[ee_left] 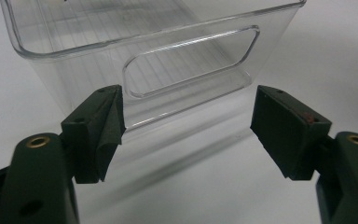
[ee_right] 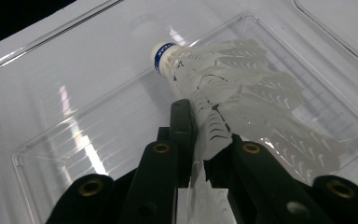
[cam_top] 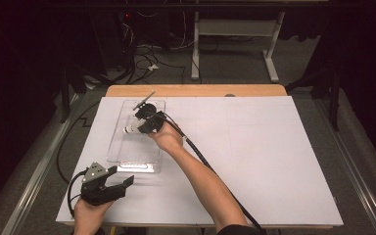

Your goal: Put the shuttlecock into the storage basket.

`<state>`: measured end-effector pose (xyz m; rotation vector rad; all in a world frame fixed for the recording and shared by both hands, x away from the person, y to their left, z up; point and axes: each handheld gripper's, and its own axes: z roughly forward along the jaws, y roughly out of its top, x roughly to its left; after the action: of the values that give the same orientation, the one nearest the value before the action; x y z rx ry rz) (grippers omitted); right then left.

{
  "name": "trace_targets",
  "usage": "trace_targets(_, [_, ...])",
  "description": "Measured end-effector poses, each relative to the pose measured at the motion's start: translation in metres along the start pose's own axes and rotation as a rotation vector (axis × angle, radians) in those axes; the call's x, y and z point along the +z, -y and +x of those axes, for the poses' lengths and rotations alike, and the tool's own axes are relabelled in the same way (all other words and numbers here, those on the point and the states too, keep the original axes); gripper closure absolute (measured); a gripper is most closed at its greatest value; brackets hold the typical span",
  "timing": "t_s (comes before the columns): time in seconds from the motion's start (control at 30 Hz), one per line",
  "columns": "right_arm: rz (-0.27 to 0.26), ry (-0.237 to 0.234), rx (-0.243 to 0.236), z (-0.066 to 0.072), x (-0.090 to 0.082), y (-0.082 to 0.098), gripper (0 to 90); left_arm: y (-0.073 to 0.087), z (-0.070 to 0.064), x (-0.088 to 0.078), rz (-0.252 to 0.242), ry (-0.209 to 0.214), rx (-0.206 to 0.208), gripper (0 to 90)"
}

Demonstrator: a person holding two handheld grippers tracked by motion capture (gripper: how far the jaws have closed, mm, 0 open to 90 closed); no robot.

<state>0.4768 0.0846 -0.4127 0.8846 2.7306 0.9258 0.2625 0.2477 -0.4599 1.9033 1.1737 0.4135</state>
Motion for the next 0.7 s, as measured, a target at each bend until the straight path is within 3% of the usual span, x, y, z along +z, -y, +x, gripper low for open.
trace_targets(0.1, [0.006,0.012,-0.026,0.0008,0.0001,-0.0011,80.4,0.0000,-0.0002,-0.0001,0.000,0.000,0.002,26.7])
trace_targets(0.3, [0.015,0.019,-0.031,0.0002,-0.0009,-0.0015,74.3,-0.0001,-0.0001,0.0002,0.002,0.002,0.003,26.7])
trace_targets(0.7, [0.036,0.037,-0.012,-0.0006,-0.0028,-0.0011,64.3,-0.0001,-0.0002,0.0000,0.001,0.004,0.005,26.8])
